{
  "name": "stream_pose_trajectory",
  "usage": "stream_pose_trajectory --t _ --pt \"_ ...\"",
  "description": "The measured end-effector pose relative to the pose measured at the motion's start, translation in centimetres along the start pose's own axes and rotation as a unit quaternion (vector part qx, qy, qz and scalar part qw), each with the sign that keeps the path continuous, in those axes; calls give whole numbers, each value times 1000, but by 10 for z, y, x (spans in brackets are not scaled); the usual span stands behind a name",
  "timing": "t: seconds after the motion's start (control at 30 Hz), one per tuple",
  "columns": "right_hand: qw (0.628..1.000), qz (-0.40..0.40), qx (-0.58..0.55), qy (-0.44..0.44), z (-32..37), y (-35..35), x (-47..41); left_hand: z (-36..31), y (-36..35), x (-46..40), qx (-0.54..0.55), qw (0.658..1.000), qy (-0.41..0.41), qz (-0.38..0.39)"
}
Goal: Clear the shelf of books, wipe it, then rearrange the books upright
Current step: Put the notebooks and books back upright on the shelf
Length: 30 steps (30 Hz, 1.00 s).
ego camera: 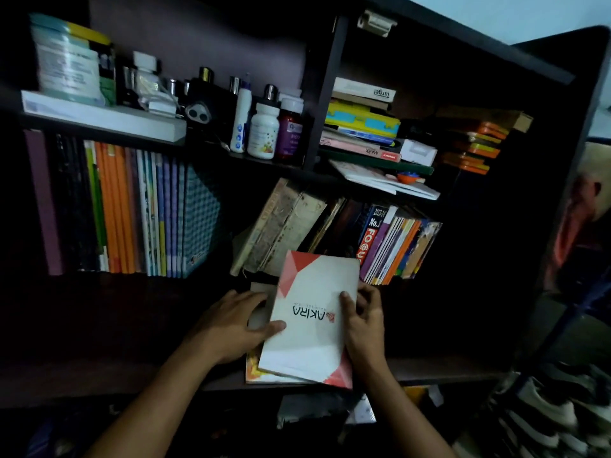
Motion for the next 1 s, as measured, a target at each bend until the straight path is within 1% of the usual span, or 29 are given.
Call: stream_pose_trajectory --t 0.07,0.17,0.23,0.3,0.37,0.43,0.47,0.5,0.6,0.77,0.9,1.0 --pt "1000 23 8 5 2 0 2 -2 0 -1 -43 998 -34 10" --pt "996 77 37 -5 2 -3 4 7 -4 -3 -9 998 -62 -7" --pt "995 95 24 -19 -1 -2 2 10 -6 -5 11 998 -55 -15" --pt "997 79 -3 -3 -1 -2 2 11 -8 -7 6 999 -48 -11" --pt "999 13 -1 41 1 -1 4 12 -9 -9 9 999 -45 -19" --pt "993 -62 22 96 6 2 8 14 -10 -12 16 999 -34 -32" --pt "988 -90 37 117 11 3 10 14 -9 -14 8 999 -32 -40" --pt "984 -101 58 137 17 3 11 13 -9 -14 -5 999 -31 -42" --pt "977 -74 119 157 35 -2 3 11 -8 -13 -34 998 -33 -45" --pt "972 -48 181 140 42 -16 -12 9 -7 -13 -65 997 -24 -42" --pt "966 -68 212 132 47 -23 -19 10 -7 -14 -67 997 -23 -42" --pt "965 -66 216 134 48 -28 -26 11 -8 -14 -61 997 -25 -45"
Point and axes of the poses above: each hand's wrist, its own x-axis away from the middle knuckle, its own y-axis out of the back of the hand, z = x × y, the point moved 2 cm from there along -x, towards the middle knuckle, and after that the axes turned 4 degrees about -y, right-handed, at the moved point
